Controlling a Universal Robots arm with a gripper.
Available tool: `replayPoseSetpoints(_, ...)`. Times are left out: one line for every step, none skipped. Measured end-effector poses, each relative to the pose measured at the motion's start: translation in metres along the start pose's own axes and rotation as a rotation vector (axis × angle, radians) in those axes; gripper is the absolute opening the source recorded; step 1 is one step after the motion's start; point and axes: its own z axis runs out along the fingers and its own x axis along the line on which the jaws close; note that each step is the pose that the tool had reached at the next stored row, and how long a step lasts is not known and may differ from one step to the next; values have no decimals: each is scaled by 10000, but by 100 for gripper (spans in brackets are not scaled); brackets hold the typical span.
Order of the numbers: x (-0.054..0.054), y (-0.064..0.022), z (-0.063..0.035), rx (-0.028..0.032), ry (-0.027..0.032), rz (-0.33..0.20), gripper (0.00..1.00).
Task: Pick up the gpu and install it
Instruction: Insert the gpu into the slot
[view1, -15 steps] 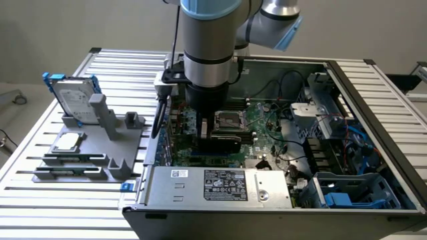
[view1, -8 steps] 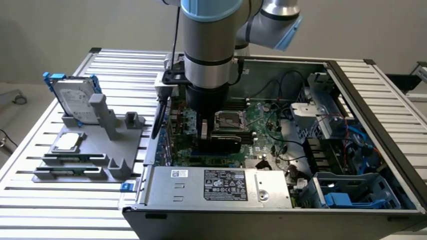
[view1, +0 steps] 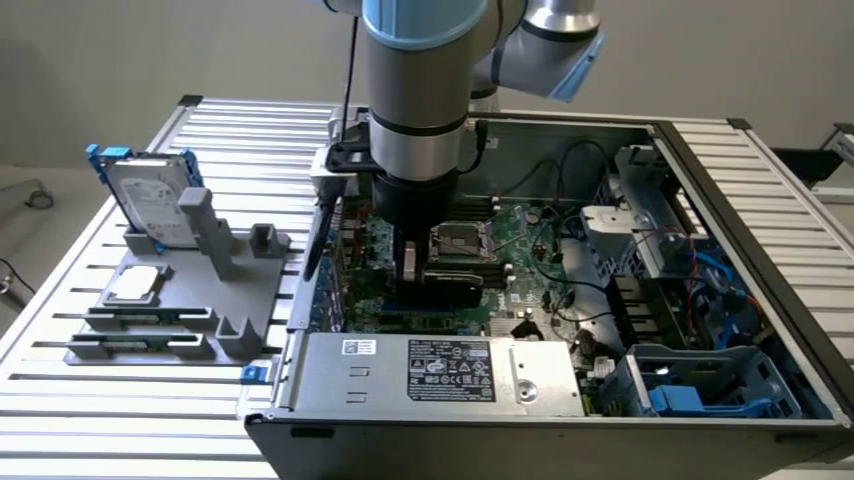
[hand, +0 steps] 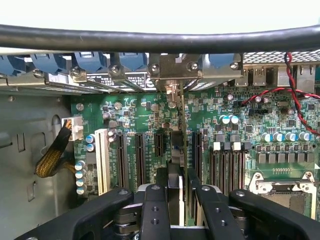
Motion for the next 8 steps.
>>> replayPoseSetpoints(0,0,-2,-3,2,2,27)
replayPoseSetpoints(0,1,-4,-7,5,5,27)
replayPoseSetpoints(1,1,-8,-11,11,8,27)
replayPoseSetpoints(1,1,-9,-12,13,10,27)
replayPoseSetpoints(1,1,-9,-12,14,12,27)
replayPoseSetpoints(1,1,-9,-12,13,13,27)
replayPoseSetpoints(1,1,-8,-11,12,13,27)
replayPoseSetpoints(1,1,-9,-11,12,14,27)
